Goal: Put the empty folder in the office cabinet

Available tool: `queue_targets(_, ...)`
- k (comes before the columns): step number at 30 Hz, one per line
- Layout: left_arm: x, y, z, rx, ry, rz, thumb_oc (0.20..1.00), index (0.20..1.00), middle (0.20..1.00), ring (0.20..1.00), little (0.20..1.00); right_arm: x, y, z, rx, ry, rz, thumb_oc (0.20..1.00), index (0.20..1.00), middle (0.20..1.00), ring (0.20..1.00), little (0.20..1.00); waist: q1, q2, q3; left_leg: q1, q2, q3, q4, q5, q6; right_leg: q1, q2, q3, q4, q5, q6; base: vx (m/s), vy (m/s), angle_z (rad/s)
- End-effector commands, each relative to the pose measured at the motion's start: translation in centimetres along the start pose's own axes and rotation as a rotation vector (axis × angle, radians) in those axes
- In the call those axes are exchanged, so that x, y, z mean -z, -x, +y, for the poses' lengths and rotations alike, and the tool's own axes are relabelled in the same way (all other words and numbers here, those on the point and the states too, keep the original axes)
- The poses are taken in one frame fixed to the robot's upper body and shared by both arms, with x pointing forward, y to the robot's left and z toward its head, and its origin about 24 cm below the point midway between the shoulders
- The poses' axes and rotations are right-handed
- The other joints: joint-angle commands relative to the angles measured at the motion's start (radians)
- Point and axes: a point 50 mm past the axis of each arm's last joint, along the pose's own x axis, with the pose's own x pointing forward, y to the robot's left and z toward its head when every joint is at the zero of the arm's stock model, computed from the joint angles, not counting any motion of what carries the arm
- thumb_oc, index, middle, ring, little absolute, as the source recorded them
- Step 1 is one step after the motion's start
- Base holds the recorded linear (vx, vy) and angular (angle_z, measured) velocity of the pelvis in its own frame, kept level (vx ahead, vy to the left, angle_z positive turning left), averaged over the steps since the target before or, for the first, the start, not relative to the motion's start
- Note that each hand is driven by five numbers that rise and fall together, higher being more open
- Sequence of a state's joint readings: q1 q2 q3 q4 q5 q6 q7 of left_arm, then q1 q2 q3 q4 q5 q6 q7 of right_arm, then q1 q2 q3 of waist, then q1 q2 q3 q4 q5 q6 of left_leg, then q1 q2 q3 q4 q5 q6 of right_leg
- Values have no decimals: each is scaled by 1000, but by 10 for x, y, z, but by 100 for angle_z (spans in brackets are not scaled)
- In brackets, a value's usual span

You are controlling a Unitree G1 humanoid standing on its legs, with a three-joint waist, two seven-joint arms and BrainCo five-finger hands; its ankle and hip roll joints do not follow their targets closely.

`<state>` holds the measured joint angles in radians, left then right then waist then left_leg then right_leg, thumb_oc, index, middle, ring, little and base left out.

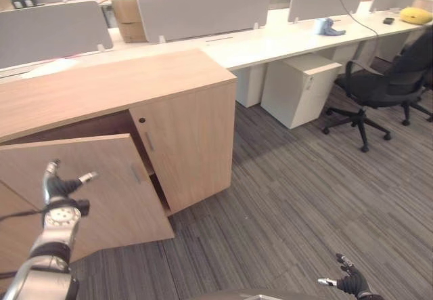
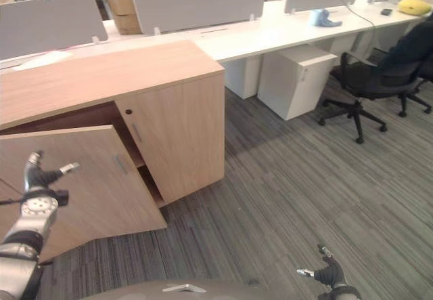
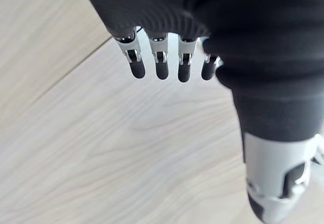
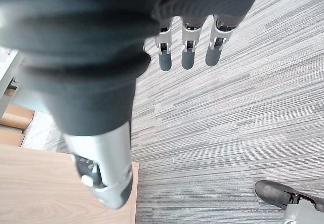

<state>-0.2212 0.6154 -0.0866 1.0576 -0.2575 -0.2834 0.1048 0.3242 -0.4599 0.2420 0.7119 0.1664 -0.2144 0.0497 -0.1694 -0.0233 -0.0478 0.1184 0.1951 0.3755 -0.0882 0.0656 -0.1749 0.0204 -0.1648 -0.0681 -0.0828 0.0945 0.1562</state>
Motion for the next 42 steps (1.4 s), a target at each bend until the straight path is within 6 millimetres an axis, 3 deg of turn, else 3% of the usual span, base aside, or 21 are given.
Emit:
queue_targets(1,8,5,-14,48,24,5,1000,1000,1000,1000,1000,-27,-17,3,24,25,-87,1000,1000,1000,1000,1000,23,-25,30,27,-70,-5,1,-74,70,-42,-29,-32,18,38,42,0,0,0)
queue_targets(3,8,5,-14,48,24,5,1000,1000,1000,1000,1000,-27,-17,3,24,25,-87,1000,1000,1000,1000,1000,23,-25,30,27,-70,-5,1,-74,70,-42,-29,-32,18,38,42,-14,-6,7)
queue_targets(4,43,30,-46,135,106,89,1000,1000,1000,1000,1000,-27,-23,8,37,11,-63,1000,1000,1000,1000,1000,55,-25,34,19,-70,-24,1,-69,73,-34,-29,-49,17,32,36,-48,-22,19)
queue_targets(5,68,49,-60,171,134,177,1000,1000,1000,1000,1000,-28,-28,12,43,6,-45,1000,1000,1000,1000,1000,75,-23,37,13,-68,-37,1,-63,74,-27,-29,-61,18,27,31,-60,-29,30)
queue_targets(6,81,59,-68,198,127,231,1000,1000,1000,1000,1000,-26,-30,14,43,5,-26,1000,1000,1000,1000,1000,83,-22,39,10,-67,-44,1,-60,74,-24,-29,-66,18,24,29,-32,-18,38)
queue_targets(7,81,58,-68,198,127,231,1000,1000,1000,1000,1000,-26,-30,14,43,5,-26,1000,1000,1000,1000,1000,82,-22,40,10,-67,-45,1,-60,74,-23,-29,-68,18,24,29,-26,-26,56)
queue_targets(8,109,80,-82,266,82,355,1000,1000,1000,1000,1000,-22,-33,20,26,21,18,1000,1000,1000,1000,1000,98,-19,42,6,-65,-56,1,-55,74,-17,-30,-79,19,20,26,-24,-26,56)
queue_targets(12,156,128,-100,394,-24,609,1000,1000,1000,1000,1000,-13,-38,32,-9,38,96,1000,1000,1000,1000,1000,122,-12,45,0,-66,-80,1,-51,76,-8,-31,-97,21,12,21,-17,-25,24)
queue_targets(16,184,166,-105,467,-74,790,1000,1000,1000,1000,1000,-11,-40,48,-63,70,128,1000,1000,1000,1000,1000,148,-16,41,-1,-66,-101,1,-51,74,9,-32,-117,22,3,15,15,-34,14)
queue_targets(25,193,179,-103,442,-44,877,1000,1000,1000,1000,1000,-2,-38,58,-89,65,190,1000,1000,1000,1000,1000,168,-19,40,-8,-62,-118,1,-46,74,18,-33,-138,21,-1,12,5,-21,7)
queue_targets(35,189,176,-112,468,-24,878,1000,1000,1000,1000,1000,16,-32,58,-96,70,295,1000,1000,1000,1000,1000,171,-10,33,-9,-65,-132,1,-51,75,24,-37,-149,21,-6,11,2,0,1)
queue_targets(42,184,174,-121,493,-15,860,1000,1000,1000,1000,1000,17,-32,62,-113,87,303,1000,1000,1000,1000,1000,171,-9,33,-5,-66,-136,1,-54,75,31,-39,-155,21,-11,10,0,0,0)
